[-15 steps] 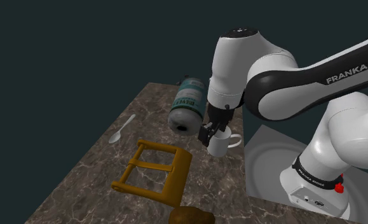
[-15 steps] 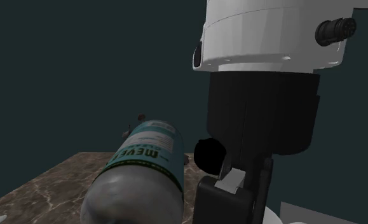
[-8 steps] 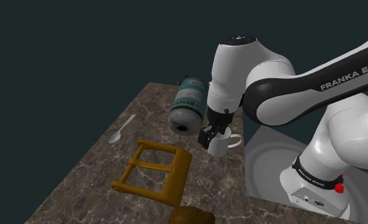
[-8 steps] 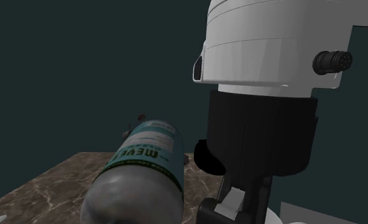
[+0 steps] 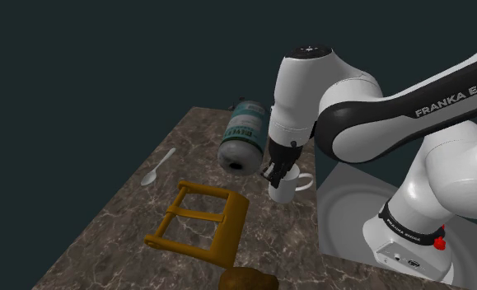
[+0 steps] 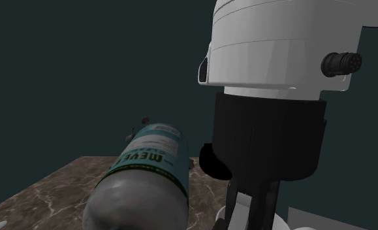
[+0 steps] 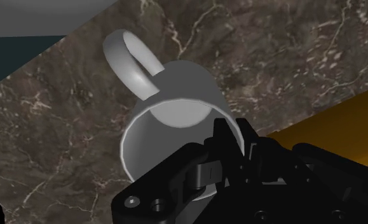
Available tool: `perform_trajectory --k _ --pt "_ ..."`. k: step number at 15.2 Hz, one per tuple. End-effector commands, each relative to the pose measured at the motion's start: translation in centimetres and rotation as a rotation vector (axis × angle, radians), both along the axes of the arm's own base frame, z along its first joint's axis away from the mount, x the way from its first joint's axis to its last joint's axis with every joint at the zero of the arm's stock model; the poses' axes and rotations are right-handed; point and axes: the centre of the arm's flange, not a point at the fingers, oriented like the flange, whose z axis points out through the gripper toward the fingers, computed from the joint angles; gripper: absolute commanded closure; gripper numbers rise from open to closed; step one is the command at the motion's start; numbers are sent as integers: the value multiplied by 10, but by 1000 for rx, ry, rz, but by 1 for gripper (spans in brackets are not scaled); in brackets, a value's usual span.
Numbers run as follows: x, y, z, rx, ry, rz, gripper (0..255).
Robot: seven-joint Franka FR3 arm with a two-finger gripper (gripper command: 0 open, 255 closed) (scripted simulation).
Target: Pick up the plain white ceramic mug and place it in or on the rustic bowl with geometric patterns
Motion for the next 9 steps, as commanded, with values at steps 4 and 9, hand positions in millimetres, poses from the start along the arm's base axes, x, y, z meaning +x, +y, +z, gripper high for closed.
perform_trajectory --k 4,9 --pt "0 0 0 0 0 0 255" --pt "0 0 26 0 0 0 255"
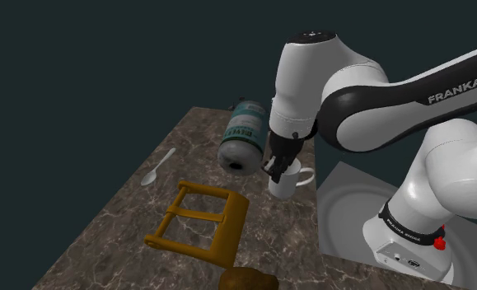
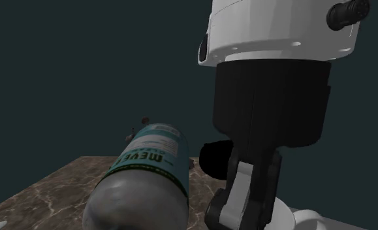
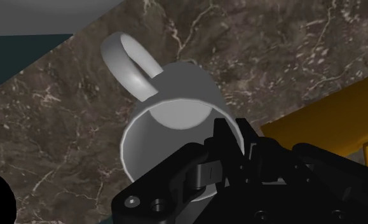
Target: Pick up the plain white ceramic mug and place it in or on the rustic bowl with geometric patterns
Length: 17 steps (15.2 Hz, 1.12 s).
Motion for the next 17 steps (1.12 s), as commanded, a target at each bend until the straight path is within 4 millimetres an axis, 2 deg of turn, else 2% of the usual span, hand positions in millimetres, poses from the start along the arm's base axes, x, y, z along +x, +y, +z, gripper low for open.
perform_trajectory --k 1,17 --pt "0 0 10 0 0 0 255" --pt "0 0 95 0 0 0 255"
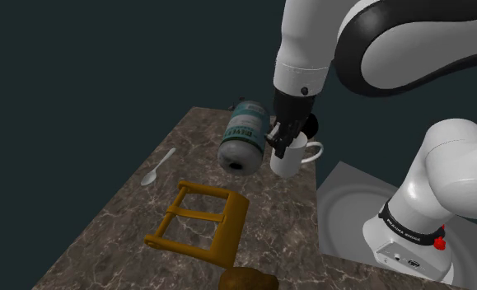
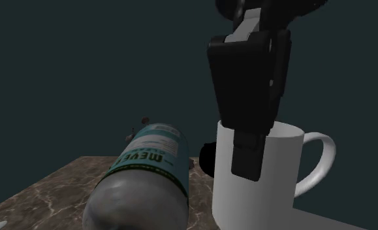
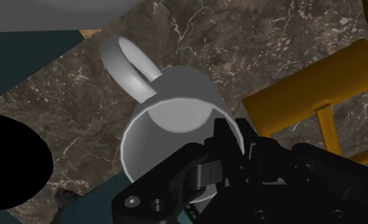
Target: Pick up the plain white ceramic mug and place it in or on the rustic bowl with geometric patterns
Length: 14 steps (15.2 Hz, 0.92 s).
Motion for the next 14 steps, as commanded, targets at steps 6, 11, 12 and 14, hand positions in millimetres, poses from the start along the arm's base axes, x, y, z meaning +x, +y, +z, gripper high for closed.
perform_trajectory --k 6,11,12,14 --pt "0 0 36 0 0 0 255" --pt "0 0 60 0 0 0 255" --pt "4 -13 61 0 0 0 255" --pt "13 -38 65 0 0 0 255"
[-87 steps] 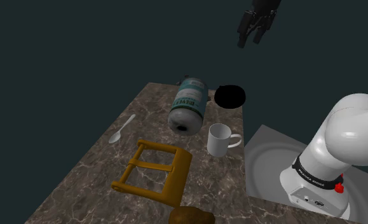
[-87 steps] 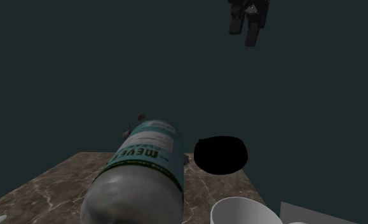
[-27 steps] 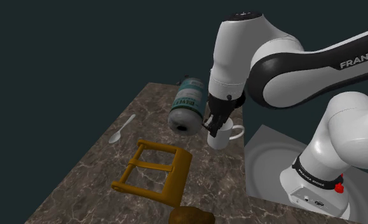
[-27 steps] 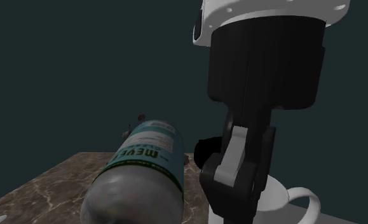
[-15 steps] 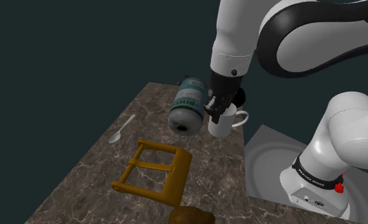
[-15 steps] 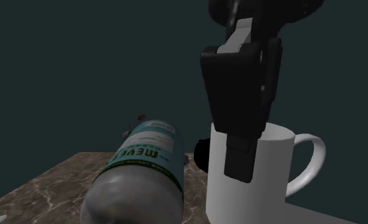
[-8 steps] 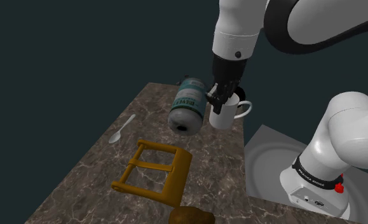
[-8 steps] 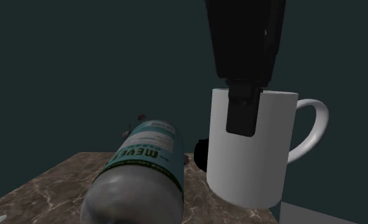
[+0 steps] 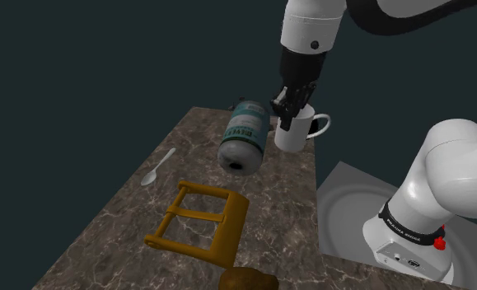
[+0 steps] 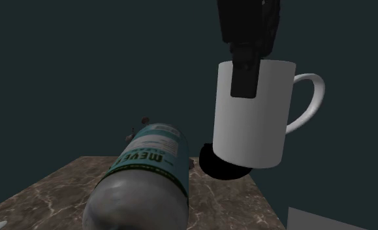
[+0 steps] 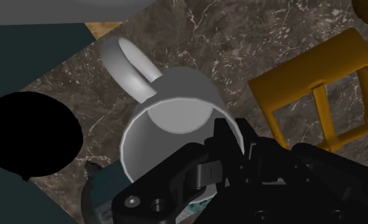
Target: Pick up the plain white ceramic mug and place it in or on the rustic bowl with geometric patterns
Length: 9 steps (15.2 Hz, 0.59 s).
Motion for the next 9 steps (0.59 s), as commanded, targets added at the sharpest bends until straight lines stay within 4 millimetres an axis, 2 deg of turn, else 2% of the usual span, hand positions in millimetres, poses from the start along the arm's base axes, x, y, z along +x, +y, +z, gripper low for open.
perform_trajectory --k 1,9 --pt "6 -24 4 0 0 1 255" --pt "40 -123 16 0 0 1 255"
